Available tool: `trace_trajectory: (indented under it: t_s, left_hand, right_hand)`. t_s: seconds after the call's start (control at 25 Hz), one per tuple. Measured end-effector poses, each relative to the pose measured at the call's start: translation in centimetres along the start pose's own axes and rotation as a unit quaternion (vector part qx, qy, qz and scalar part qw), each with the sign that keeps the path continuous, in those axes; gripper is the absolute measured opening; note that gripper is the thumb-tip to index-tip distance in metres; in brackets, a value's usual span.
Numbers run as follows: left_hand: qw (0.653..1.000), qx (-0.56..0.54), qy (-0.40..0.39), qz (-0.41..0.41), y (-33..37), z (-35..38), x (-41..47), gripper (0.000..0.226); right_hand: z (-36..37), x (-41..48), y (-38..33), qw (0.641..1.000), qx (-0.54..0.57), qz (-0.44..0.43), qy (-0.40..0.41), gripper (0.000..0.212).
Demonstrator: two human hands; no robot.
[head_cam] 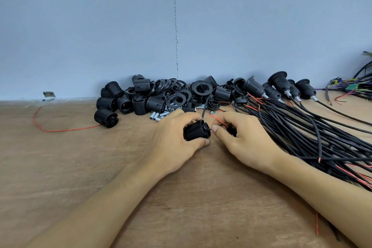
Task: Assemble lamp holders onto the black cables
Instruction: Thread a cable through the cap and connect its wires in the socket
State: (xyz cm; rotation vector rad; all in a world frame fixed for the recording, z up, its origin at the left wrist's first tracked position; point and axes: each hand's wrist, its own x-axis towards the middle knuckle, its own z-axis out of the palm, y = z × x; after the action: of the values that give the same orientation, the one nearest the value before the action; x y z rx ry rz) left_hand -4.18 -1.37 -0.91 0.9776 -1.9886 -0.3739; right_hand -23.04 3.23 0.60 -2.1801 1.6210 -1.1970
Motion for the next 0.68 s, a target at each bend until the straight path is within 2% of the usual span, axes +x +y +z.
trace_trajectory:
  t_s: [0.28, 0.4, 0.56, 0.68]
  left_hand:
    - [1.0, 0.019, -0.011, 0.003, 0.44, 0.0, 0.06, 0.042]
    - [1.0, 0.0, -0.008, -0.009, 0.72, -0.02, -0.06, 0.04]
    - [1.0, 0.011, 0.002, -0.005, 0.55, 0.09, -0.07, 0.039]
    - [1.0, 0.024, 0.003, -0.005, 0.32, 0.07, -0.07, 0.041]
  right_hand:
    - [0.03, 0.09, -0.1, 1.0, -0.015, 0.011, -0.004, 0.025]
    - [-0.01, 0.12, -0.23, 1.0, 0.007, 0.02, 0.0, 0.021]
    - [-0.31, 0.11, 0.05, 0.994, 0.1, 0.042, -0.009, 0.007]
    - [-0.51, 0.29, 0.34, 0.988, 0.144, 0.053, -0.025, 0.009]
